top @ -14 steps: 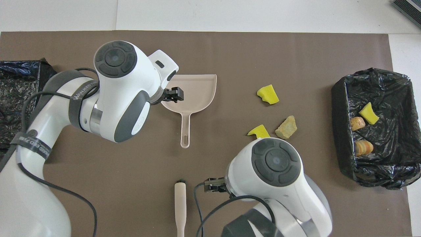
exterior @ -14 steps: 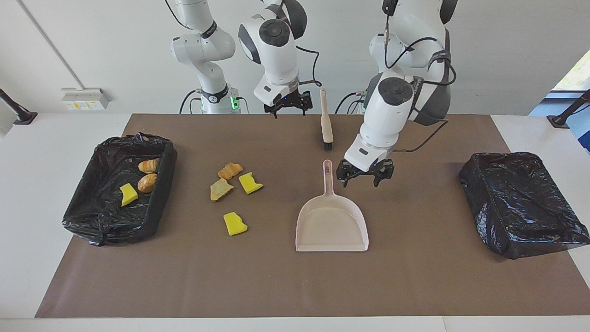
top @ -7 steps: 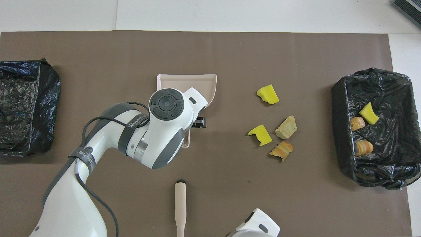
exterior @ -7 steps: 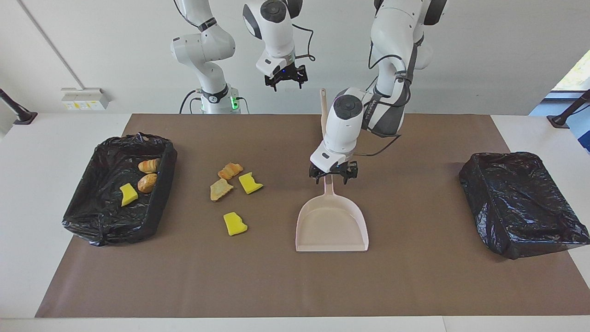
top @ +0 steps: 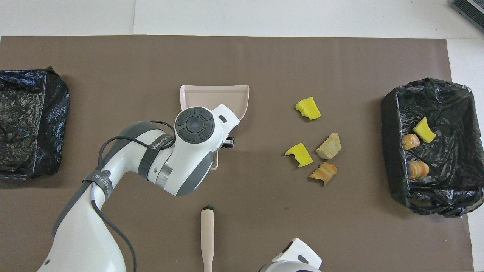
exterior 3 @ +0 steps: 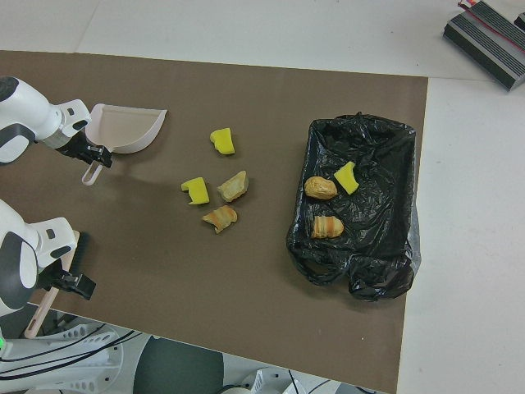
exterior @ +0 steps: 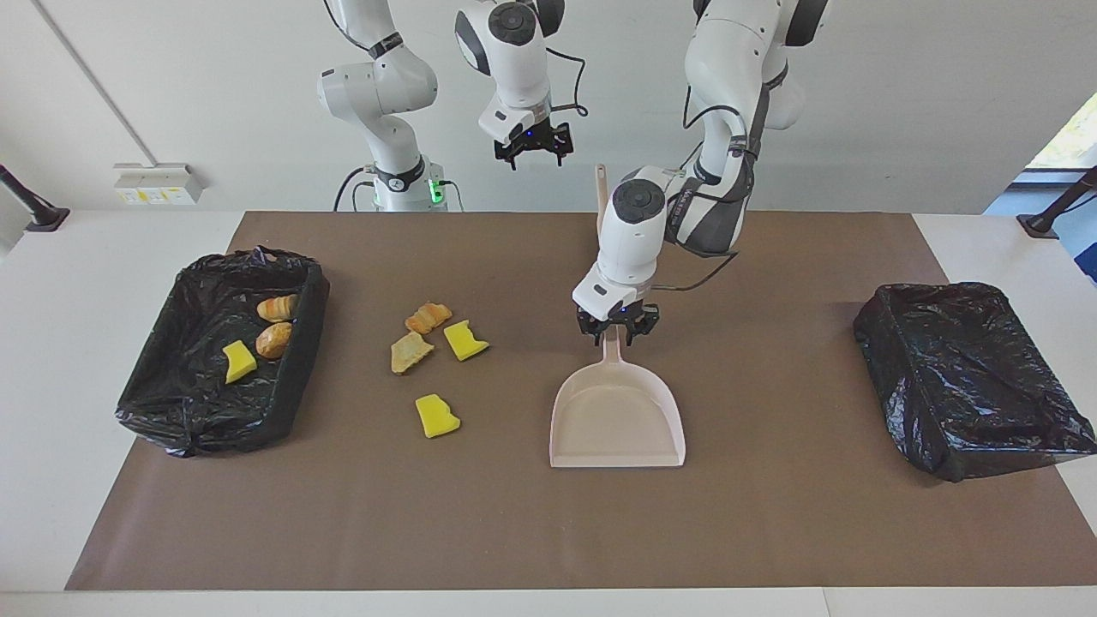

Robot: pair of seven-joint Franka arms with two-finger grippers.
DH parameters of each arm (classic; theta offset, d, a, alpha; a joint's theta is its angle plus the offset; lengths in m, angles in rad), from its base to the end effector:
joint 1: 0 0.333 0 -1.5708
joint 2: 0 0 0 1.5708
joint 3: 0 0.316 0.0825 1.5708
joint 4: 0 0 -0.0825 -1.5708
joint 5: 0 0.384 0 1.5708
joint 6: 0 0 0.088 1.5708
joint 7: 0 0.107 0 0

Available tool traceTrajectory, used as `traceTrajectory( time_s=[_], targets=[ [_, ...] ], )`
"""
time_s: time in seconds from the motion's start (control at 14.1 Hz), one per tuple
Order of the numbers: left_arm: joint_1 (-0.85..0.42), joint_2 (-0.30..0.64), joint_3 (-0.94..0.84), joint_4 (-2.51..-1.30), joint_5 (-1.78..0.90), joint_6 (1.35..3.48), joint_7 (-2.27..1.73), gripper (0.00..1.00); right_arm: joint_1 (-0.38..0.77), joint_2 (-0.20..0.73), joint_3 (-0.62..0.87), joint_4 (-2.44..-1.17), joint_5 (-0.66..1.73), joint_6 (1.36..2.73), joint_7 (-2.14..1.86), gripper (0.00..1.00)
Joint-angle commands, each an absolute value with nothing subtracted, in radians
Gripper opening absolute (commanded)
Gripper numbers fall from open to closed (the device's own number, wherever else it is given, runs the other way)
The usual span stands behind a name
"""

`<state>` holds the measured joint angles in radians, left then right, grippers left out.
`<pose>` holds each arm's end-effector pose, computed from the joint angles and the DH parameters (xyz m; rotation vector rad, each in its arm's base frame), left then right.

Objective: Sweep and dump trash in bin
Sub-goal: 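Grasp the dustpan handle with the left gripper while the right gripper withdraws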

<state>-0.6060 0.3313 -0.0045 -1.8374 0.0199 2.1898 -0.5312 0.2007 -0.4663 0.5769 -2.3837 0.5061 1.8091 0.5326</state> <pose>0.5207 -0.3632 0.3519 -3.1370 0.1419 -0.0405 0.2587 0.3263 0.4523 -3.0159 -0.0190 0.3911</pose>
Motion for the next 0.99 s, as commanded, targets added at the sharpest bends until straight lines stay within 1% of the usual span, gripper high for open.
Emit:
traceTrajectory(
  time_s=[0.0,0.07,0.14,0.21,0.28,0.42,0.64,0.71,0.92],
  targets=[
    [-0.617,0.321,0.005,-1.862,0.048,2.204,-0.548,0.33,0.183,-0.457,0.578,-2.384,0.535,1.818,0.500,1.00],
    [-0.615,0.319,0.005,-1.856,0.051,2.203,-0.546,0.24,0.183,-0.457,0.578,-2.384,0.535,1.830,0.500,1.00],
    [-0.609,0.318,0.006,-1.853,0.075,2.198,-0.540,0.08,0.183,-0.456,0.578,-2.382,0.535,1.836,0.500,1.00],
    [-0.604,0.307,0.005,-1.852,0.121,2.189,-0.529,0.00,0.183,-0.457,0.578,-2.382,0.535,1.848,0.499,1.00],
    [-0.606,0.302,0.008,-1.852,0.155,2.187,-0.509,0.00,0.183,-0.457,0.578,-2.382,0.535,1.848,0.497,1.00],
    [-0.592,0.261,0.017,-1.852,0.161,2.155,-0.410,0.00,0.183,-0.457,0.580,-2.382,0.535,1.851,0.494,1.00],
    [-0.552,0.227,0.018,-1.851,0.161,2.065,-0.108,0.00,0.186,-0.457,0.583,-2.382,0.537,1.856,0.480,1.00],
    [-0.525,0.219,0.018,-1.852,0.163,2.059,-0.012,0.00,0.190,-0.451,0.609,-2.382,0.538,1.883,0.488,1.00],
    [-0.468,0.189,0.018,-1.852,0.163,2.040,0.245,0.00,0.190,-0.336,0.704,-2.372,0.538,2.046,0.541,1.00]
  ],
)
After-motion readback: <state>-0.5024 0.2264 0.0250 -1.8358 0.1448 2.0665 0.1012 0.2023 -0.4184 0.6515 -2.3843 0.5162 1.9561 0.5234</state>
